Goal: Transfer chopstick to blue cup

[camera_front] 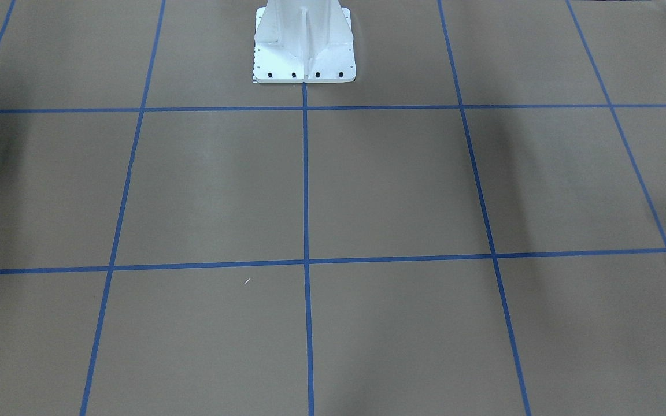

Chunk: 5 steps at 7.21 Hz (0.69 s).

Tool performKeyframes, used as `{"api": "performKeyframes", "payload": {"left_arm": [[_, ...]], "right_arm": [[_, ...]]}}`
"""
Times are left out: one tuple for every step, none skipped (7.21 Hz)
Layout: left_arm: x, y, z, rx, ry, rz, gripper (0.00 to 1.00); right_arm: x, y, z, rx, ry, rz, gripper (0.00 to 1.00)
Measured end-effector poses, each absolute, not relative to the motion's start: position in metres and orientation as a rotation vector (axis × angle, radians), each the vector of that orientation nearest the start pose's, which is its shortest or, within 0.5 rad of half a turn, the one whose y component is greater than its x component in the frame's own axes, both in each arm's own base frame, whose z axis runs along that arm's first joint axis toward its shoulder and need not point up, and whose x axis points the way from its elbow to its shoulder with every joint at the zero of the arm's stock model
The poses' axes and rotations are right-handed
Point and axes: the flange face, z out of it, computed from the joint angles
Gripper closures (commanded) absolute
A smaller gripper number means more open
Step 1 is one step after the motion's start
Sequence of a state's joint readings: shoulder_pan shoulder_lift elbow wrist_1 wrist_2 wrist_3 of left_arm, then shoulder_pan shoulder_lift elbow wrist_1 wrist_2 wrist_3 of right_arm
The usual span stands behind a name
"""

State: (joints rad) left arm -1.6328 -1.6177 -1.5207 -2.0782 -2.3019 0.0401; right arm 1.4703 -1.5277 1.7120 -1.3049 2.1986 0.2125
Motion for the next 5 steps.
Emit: {"api": "performKeyframes", "payload": {"left_arm": [[-0.1,-0.535,0.629,0.518,0.688,0.162,0.01],[-0.099,-0.545,0.651,0.5,0.685,0.138,0.01],[-0.091,-0.553,0.667,0.464,0.68,0.084,0.01],[-0.069,-0.559,0.675,0.43,0.68,0.023,0.01],[-0.04,-0.561,0.684,0.402,0.685,-0.009,0.02]], "right_arm": [[0.019,-0.535,0.544,0.328,-0.68,-0.026,0.0],[0.018,-0.536,0.545,0.325,-0.681,-0.022,0.0],[0.018,-0.535,0.546,0.323,-0.681,-0.021,0.0],[0.018,-0.535,0.547,0.322,-0.68,-0.02,0.0],[0.018,-0.534,0.548,0.32,-0.679,-0.019,0.0]]}}
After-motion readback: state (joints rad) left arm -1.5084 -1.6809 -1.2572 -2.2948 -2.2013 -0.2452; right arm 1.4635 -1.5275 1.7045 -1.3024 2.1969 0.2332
